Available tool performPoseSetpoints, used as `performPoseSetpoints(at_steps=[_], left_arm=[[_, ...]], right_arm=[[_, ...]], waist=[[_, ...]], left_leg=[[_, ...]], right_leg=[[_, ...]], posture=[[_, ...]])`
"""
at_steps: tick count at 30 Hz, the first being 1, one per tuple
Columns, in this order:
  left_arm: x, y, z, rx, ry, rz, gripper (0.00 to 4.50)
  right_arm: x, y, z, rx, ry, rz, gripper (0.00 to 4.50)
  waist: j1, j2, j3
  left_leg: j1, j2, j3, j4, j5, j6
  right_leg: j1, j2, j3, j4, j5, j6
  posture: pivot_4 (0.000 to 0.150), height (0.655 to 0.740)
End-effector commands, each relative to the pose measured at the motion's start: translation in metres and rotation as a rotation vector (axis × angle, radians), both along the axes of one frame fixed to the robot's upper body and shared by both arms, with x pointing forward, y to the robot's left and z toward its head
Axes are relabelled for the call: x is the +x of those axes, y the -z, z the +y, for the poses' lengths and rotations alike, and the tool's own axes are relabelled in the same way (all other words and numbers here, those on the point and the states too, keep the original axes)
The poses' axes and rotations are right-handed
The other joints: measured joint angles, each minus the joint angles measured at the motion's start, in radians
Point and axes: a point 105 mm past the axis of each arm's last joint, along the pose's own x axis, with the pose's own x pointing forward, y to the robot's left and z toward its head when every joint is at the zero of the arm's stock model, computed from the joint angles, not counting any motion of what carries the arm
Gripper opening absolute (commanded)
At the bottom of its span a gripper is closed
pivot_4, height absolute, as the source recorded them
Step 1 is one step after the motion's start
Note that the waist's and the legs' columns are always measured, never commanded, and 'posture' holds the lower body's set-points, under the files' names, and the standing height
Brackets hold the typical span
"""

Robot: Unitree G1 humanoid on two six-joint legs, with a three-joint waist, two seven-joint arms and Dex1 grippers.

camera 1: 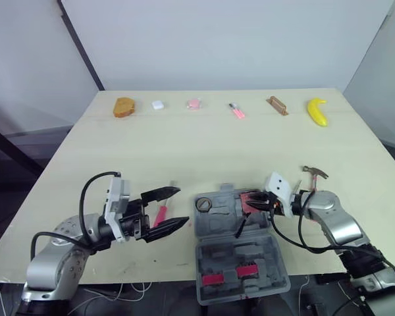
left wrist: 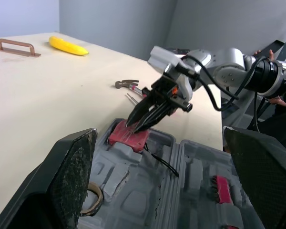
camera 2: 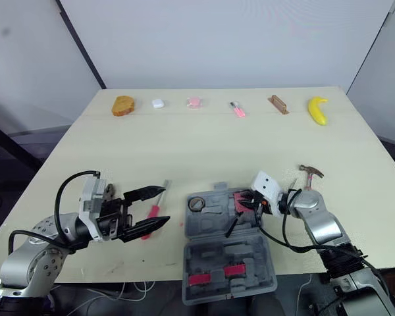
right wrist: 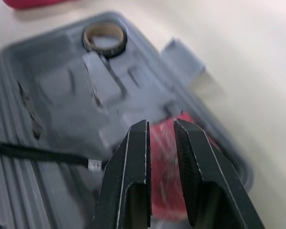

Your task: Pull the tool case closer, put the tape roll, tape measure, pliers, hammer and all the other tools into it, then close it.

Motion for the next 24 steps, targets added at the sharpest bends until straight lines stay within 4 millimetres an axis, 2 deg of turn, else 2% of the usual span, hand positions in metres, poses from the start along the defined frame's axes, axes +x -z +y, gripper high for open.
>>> performPoseSetpoints(at_steps=[1,5,8,9,12,14,18,20,24], left_arm=[[-0.002,0.0,0.001,-0.002,0.004,-0.02,4.5],[-0.005,0.004,0.003,-0.003,-0.011,-0.014,4.5],[-0.005,0.007,0.003,-0.003,-0.023,-0.009,4.5],[-0.006,0.008,0.004,-0.002,-0.031,-0.008,4.5],[-0.006,0.008,0.004,-0.009,-0.062,-0.007,4.5],[-0.004,0.008,0.003,-0.026,-0.097,0.005,4.5],[-0.005,0.017,0.006,-0.075,-0.161,0.053,4.5],[-0.004,0.021,0.012,-0.111,-0.231,0.076,4.5],[-0.006,0.025,0.031,-0.154,-0.366,0.095,4.5]], right_arm=[[0.0,0.019,-0.012,-0.029,0.051,0.026,0.85],[-0.013,0.068,-0.029,-0.118,0.132,0.159,0.85],[-0.022,0.088,-0.03,-0.145,0.149,0.221,0.85],[-0.024,0.093,-0.03,-0.145,0.162,0.237,0.85],[-0.021,0.095,-0.029,-0.116,0.197,0.237,0.85],[-0.008,0.076,-0.027,-0.025,0.237,0.16,0.85],[0.011,0.021,-0.022,0.24,0.253,-0.051,0.85],[0.012,0.006,-0.025,0.295,0.262,-0.102,0.85],[0.0,-0.012,-0.029,0.373,0.228,-0.119,0.85]], waist=[[0.0,0.0,0.0],[0.002,-0.003,-0.003],[0.002,-0.009,-0.008],[0.002,-0.011,-0.011],[0.002,-0.013,-0.015],[0.002,-0.018,-0.019],[0.002,-0.019,-0.019],[0.001,-0.01,-0.012],[0.0,-0.008,-0.009]], left_leg=[[0.0,0.0,0.0,0.0,0.0,0.0],[0.001,0.0,0.0,0.0,0.0,0.0],[0.007,0.001,-0.001,0.0,0.0,0.0],[0.015,0.001,-0.001,-0.002,0.0,0.0],[0.032,0.001,0.0,-0.008,0.0,0.0],[0.037,0.002,-0.001,-0.009,-0.001,0.0],[0.036,0.003,-0.001,-0.009,-0.001,0.0],[0.033,0.002,0.001,-0.009,-0.001,0.0],[0.027,0.003,0.001,-0.009,-0.001,0.0]], right_leg=[[0.0,0.0,0.0,0.0,0.0,0.0],[0.001,0.0,0.0,0.0,0.0,0.0],[0.007,0.0,-0.001,-0.001,0.0,0.0],[0.014,0.0,-0.001,-0.002,-0.001,-0.001],[0.031,0.0,0.0,-0.007,-0.003,-0.004],[0.034,0.0,-0.001,-0.007,-0.004,-0.005],[0.033,0.0,0.0,-0.008,-0.004,-0.005],[0.031,-0.002,0.001,-0.007,-0.004,-0.005],[0.024,-0.001,0.002,-0.005,-0.002,-0.002]], posture=[[0.15,0.74],[0.15,0.74],[0.15,0.74],[0.15,0.74],[0.15,0.74],[0.15,0.74],[0.15,0.74],[0.15,0.74],[0.15,0.74]])
